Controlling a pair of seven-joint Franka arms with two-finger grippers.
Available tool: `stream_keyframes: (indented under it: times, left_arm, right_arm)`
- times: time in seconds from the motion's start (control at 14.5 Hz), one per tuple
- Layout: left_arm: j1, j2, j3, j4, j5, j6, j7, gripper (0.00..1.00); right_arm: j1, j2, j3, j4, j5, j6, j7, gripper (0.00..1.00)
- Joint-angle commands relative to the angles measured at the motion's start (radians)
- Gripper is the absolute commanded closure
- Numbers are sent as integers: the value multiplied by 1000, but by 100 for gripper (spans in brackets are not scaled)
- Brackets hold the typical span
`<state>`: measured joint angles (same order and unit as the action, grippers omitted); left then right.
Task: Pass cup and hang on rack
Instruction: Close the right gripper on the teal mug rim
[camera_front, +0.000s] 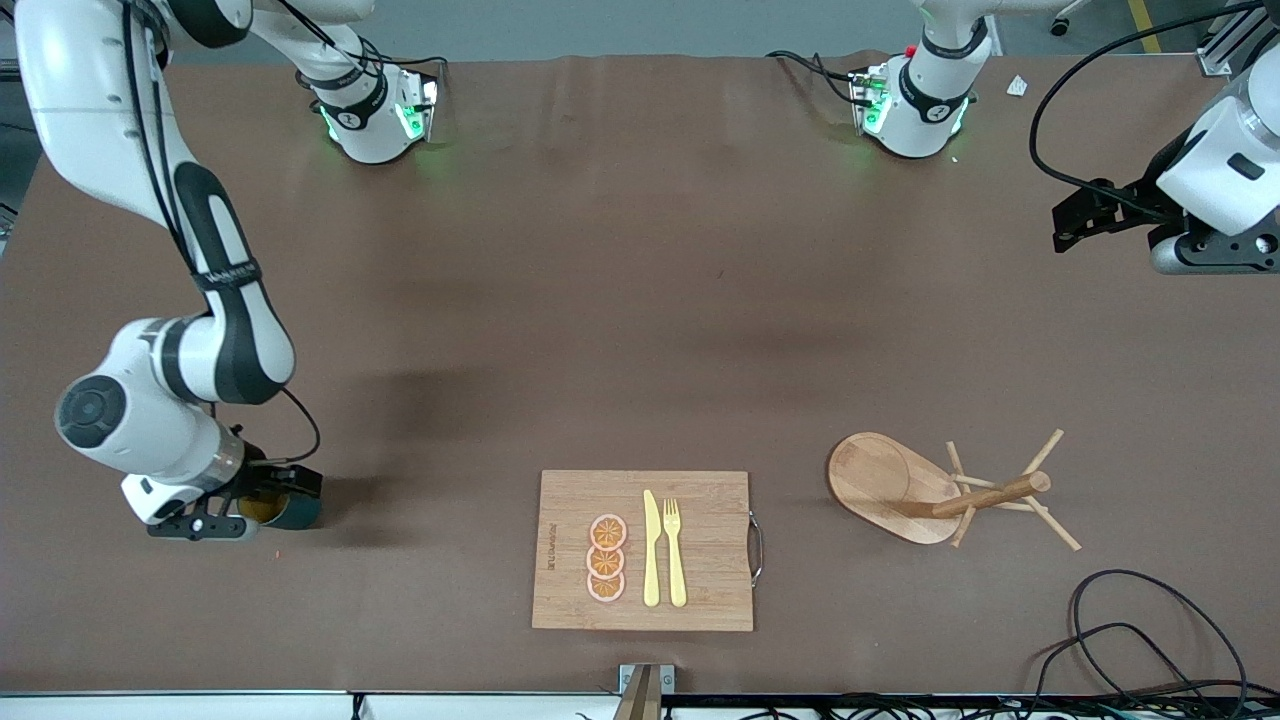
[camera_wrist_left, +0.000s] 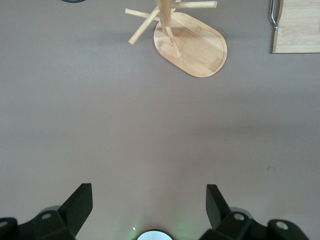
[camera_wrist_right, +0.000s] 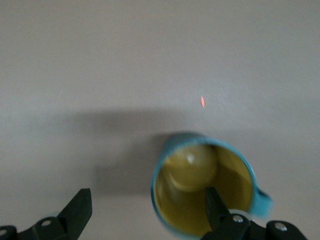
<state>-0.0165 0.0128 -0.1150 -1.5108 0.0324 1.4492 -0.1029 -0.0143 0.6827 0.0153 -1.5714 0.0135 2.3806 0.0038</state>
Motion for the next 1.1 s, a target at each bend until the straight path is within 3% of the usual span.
stream_keyframes:
  times: [0.0,0.07,0.14,0.28,0.69,1.03]
  left_arm:
    - [0,9,-5,26,15,-20,2,0]
    - [1,9,-5,24,15,-20,3,0]
    - [3,9,-5,24,15,-20,6,0]
    - [4,9,-5,24,14,-20,8,0]
    - [3,9,-5,26,9,-20,-1,0]
    - [1,9,-5,24,8,-20,9,0]
  right_arm:
    - [2,28,-3,30,-15,17,-16,22]
    - [4,28,-5,28,-32,12,-16,54]
    - [-4,26,-5,30,-61,11,-19,79]
    - [-6,26,-5,30,-90,11,-24,96]
    - [10,20,-2,62,-118,-1,-90,99]
    - [215,11,12,282,-84,-363,27,99]
